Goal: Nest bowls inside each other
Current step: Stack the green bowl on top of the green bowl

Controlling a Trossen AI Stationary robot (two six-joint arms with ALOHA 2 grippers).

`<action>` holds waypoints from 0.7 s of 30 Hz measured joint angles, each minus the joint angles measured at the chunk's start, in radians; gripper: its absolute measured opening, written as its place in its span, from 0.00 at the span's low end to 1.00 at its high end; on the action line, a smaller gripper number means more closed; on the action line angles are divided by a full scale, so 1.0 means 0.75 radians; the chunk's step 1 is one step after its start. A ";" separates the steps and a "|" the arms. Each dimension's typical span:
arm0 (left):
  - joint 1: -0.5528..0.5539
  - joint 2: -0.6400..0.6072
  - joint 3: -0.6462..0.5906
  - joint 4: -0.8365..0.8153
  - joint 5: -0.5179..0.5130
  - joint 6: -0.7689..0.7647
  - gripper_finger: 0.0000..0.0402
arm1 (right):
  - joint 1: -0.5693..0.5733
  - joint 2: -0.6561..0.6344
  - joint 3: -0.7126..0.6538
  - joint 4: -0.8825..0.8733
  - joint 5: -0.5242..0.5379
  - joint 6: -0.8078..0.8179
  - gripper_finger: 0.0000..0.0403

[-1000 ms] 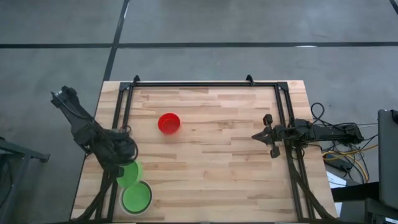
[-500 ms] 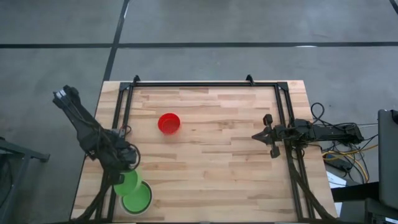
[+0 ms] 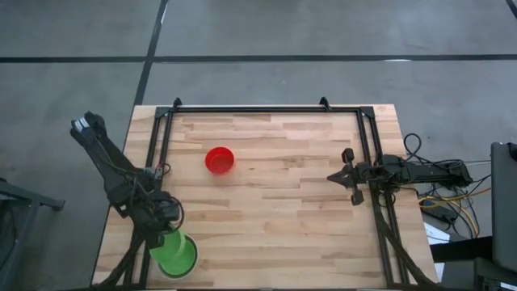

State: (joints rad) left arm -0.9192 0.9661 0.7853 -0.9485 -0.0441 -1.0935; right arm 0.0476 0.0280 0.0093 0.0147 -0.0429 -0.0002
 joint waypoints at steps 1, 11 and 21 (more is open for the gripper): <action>-0.003 0.010 0.000 0.015 -0.001 -0.002 0.01 | 0.000 0.000 0.000 0.000 0.000 0.000 0.02; -0.020 0.101 0.001 0.102 -0.001 -0.021 0.01 | 0.000 0.000 0.000 0.000 0.000 0.000 0.02; -0.039 0.193 0.001 0.143 0.003 -0.106 0.01 | 0.000 0.000 0.000 0.000 0.000 0.000 0.02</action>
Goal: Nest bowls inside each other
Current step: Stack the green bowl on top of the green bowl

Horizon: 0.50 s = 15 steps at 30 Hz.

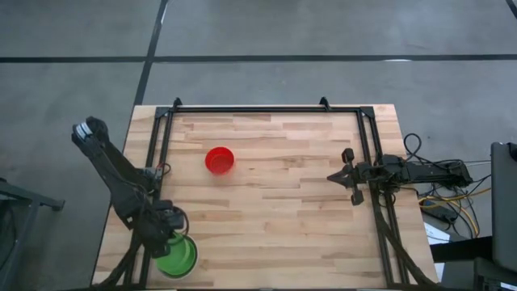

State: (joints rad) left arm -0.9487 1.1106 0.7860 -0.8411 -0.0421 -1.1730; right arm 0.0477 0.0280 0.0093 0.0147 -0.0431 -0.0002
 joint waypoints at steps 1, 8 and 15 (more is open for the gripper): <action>-0.002 0.012 -0.001 0.000 0.005 -0.011 0.01 | 0.000 0.000 0.000 0.000 0.000 0.000 0.02; -0.023 0.092 -0.001 0.016 0.028 -0.054 0.01 | 0.000 0.000 0.000 0.000 0.000 0.000 0.02; -0.025 0.161 -0.001 0.032 0.035 -0.104 0.01 | 0.000 0.000 0.000 0.000 0.000 0.000 0.02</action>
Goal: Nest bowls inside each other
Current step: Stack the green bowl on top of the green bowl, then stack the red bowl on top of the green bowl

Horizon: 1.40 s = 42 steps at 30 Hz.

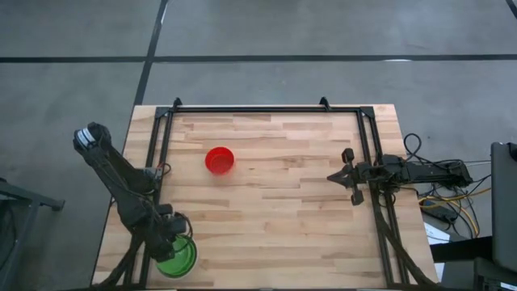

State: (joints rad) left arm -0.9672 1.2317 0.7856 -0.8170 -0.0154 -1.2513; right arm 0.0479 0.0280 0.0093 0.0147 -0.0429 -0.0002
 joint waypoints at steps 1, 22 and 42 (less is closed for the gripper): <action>0.000 0.010 0.000 0.004 0.000 -0.004 0.01 | 0.000 0.000 0.000 0.000 0.000 0.000 0.02; 0.001 0.074 -0.002 0.020 0.020 -0.030 0.09 | -0.001 0.000 0.000 0.000 0.000 0.000 0.02; 0.001 -0.076 -0.002 -0.018 -0.009 -0.037 0.22 | 0.000 -0.001 0.001 0.000 0.000 0.000 0.02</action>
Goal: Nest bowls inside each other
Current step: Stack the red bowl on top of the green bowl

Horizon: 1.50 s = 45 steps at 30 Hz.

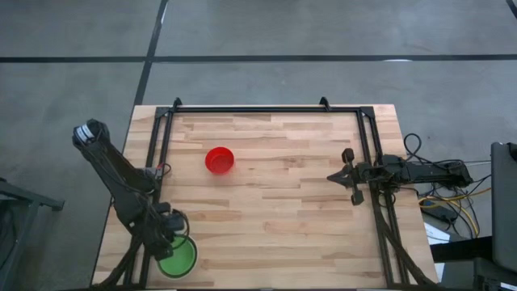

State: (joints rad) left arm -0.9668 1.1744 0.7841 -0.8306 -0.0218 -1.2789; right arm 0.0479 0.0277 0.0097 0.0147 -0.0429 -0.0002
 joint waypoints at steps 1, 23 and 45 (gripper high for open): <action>0.000 -0.010 0.000 -0.003 -0.009 -0.003 0.22 | 0.000 0.000 0.000 0.000 0.000 0.000 0.02; 0.199 -0.135 0.054 -0.023 -0.217 0.114 0.24 | -0.001 0.000 0.000 0.000 0.000 0.000 0.02; 0.643 -0.132 0.152 0.055 -0.505 0.040 0.26 | 0.000 0.001 -0.001 0.000 0.000 0.000 0.02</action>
State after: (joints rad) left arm -0.4849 1.0752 0.8978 -0.7894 -0.4008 -1.2491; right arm 0.0479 0.0280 0.0093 0.0147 -0.0430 -0.0002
